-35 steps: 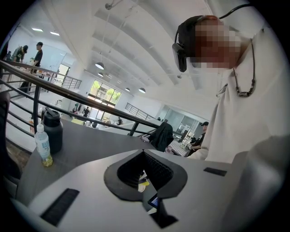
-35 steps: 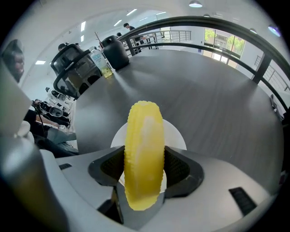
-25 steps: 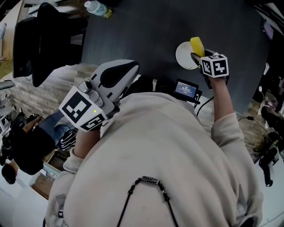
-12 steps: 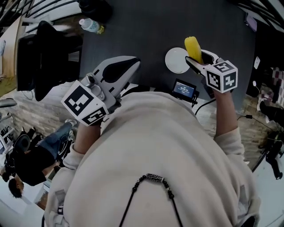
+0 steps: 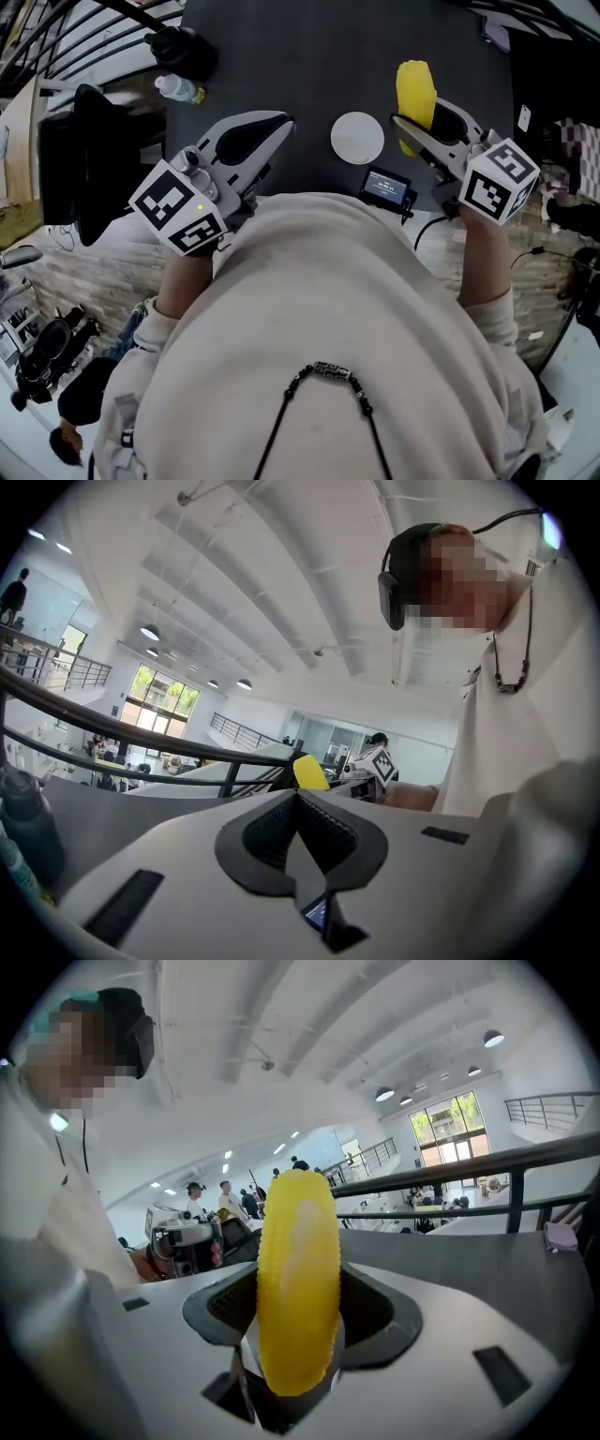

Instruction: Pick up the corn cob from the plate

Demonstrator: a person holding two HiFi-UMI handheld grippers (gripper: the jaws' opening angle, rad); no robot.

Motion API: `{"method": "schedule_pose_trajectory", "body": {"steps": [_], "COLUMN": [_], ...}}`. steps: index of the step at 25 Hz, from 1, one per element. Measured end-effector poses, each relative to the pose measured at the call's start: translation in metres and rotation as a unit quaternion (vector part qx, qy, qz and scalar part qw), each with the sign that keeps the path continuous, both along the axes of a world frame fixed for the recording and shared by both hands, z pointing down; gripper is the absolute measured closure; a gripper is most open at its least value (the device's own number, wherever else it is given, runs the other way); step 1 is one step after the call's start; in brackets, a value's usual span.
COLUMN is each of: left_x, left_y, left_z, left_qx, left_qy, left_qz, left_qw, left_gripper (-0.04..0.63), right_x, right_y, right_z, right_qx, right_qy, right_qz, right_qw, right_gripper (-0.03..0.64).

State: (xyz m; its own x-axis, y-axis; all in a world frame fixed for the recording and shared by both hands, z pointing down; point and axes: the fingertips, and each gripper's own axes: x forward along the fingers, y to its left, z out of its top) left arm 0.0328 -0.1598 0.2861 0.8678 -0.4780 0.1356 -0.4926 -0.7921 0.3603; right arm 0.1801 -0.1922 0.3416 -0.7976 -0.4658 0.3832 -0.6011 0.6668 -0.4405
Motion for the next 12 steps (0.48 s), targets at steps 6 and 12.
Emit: {"method": "schedule_pose_trajectory", "body": {"steps": [6,12], "left_x": [0.001,0.012], "left_y": [0.002,-0.008], "left_z": [-0.015,-0.007], "left_qx": [-0.012,-0.021], "left_qy": [0.033,0.052], "left_qz": [0.024,0.038], "left_qw": [0.9991,0.9977], "left_gripper": [0.597,0.597], "right_x": [-0.008,0.002], "right_y": [0.013,0.015], "right_z": [-0.026,-0.021], "right_qx": [0.024,0.023], "right_qy": [-0.018,-0.012], "right_qz": [0.005,0.015], "right_qw": [1.000,1.000], "right_gripper": [0.359,0.359]}}
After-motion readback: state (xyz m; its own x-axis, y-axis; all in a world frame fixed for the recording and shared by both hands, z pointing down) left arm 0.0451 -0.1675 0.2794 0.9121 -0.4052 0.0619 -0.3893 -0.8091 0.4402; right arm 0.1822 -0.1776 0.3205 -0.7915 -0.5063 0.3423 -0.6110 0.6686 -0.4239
